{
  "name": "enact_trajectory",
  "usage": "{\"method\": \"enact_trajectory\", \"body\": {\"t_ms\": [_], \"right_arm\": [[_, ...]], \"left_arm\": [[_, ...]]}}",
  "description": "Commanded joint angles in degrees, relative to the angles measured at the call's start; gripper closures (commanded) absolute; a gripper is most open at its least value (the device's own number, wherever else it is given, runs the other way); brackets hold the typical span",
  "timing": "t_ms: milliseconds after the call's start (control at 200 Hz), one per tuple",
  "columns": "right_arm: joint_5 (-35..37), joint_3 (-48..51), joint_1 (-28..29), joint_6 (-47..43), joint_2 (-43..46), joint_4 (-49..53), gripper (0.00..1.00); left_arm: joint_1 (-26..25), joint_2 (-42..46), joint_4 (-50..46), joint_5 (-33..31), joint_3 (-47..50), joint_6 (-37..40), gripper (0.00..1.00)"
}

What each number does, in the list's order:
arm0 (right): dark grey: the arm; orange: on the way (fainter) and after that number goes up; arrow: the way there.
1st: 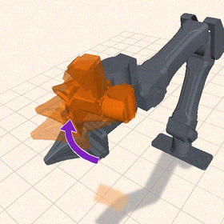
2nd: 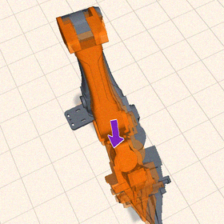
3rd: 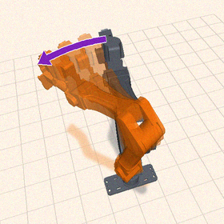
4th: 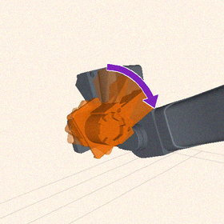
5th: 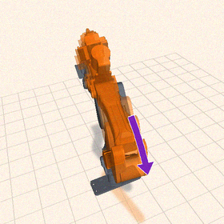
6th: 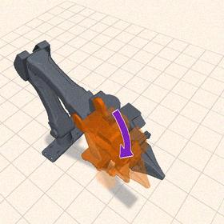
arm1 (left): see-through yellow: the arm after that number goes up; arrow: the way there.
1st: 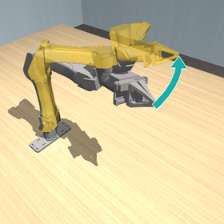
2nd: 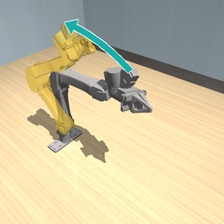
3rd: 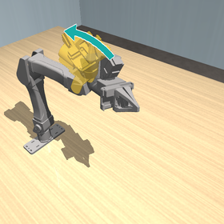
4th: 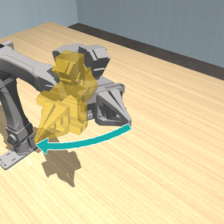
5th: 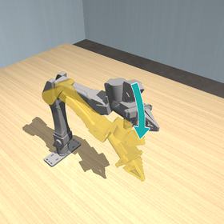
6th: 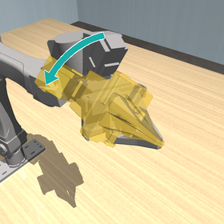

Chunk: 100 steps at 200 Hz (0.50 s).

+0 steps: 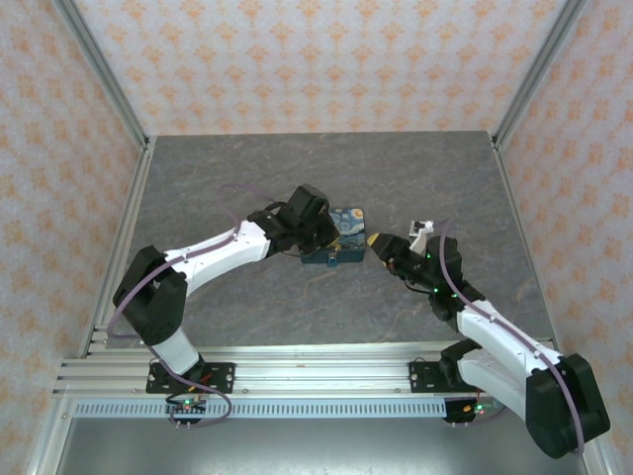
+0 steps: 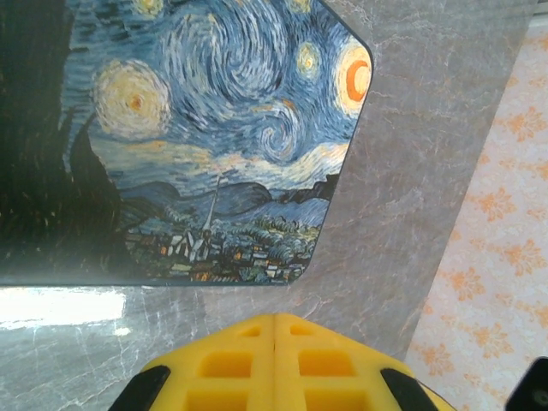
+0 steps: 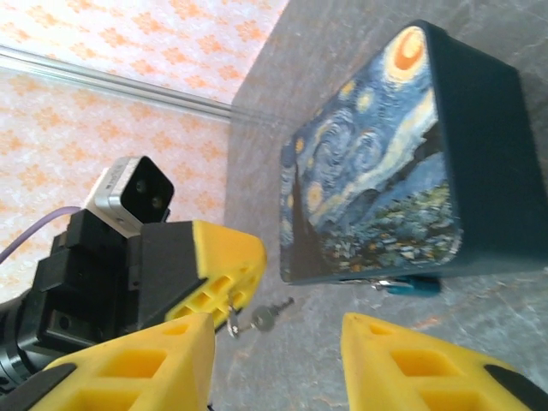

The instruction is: Unlock the padlock with the key

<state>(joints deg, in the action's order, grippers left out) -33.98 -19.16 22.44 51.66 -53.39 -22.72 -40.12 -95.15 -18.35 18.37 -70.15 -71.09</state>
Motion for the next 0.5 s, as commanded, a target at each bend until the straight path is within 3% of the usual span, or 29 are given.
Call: {"method": "enact_trajectory", "body": {"t_ms": [0, 220, 495], "right_arm": [[4.5, -0.5, 2.3, 0.9, -2.1, -7.7, 0.60], [5.8, -1.8, 6.2, -0.2, -7.6, -11.8, 0.64], [5.3, -1.9, 7.0, -0.5, -9.3, -14.1, 0.67]], "left_arm": [[-1.1, -0.3, -5.6, -3.6, -3.1, -0.4, 1.00], [-2.7, -2.2, -8.5, -5.6, -6.7, -0.6, 1.00], [-3.8, -4.1, -10.4, -6.6, -9.2, -0.8, 1.00]]}}
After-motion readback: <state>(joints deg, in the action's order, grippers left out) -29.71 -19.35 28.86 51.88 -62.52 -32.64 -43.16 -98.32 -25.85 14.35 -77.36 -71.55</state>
